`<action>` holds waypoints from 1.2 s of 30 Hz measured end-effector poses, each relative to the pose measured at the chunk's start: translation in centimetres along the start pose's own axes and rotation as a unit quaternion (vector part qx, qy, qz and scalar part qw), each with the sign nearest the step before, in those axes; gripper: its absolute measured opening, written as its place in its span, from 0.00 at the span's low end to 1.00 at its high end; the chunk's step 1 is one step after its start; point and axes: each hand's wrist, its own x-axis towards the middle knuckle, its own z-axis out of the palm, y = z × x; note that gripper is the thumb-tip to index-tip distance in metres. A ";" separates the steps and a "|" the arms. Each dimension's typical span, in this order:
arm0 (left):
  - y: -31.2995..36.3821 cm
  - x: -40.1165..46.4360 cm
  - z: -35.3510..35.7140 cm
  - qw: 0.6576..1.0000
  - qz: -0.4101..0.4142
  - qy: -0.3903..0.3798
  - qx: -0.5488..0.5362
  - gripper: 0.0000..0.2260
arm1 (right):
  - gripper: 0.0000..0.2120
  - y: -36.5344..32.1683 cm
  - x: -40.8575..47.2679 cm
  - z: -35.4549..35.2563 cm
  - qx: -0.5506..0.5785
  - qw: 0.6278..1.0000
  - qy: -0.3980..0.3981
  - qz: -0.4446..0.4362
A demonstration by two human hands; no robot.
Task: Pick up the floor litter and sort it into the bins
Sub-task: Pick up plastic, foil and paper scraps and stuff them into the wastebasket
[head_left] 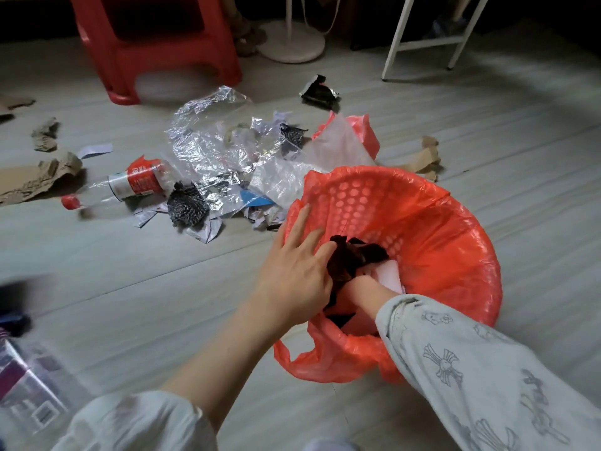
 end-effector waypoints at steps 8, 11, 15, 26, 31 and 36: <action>-0.7 0.0 0.6 1.000 -0.003 0.021 -0.001 0.19 | 0.36 0.9 -1.9 2.7 0.081 0.991 0.104 -0.008; -0.9 -0.4 0.7 1.000 -0.008 0.029 -0.007 0.19 | 0.31 1.5 -4.7 2.4 0.066 0.992 0.101 -0.028; -0.5 -0.4 0.7 0.999 -0.004 0.036 0.004 0.22 | 0.18 2.5 -8.8 0.3 0.104 0.969 0.225 -0.017; 0.3 -0.1 0.0 0.997 -0.002 0.065 -0.033 0.25 | 0.37 2.5 -5.0 0.7 0.039 0.980 0.194 0.000; 0.3 -0.2 0.4 0.997 -0.014 0.057 -0.044 0.25 | 0.35 2.1 -1.0 1.7 0.038 0.995 0.086 0.017; -0.1 -0.6 1.0 0.998 -0.011 0.046 -0.030 0.24 | 0.37 2.1 -1.5 1.8 0.091 0.986 0.133 -0.033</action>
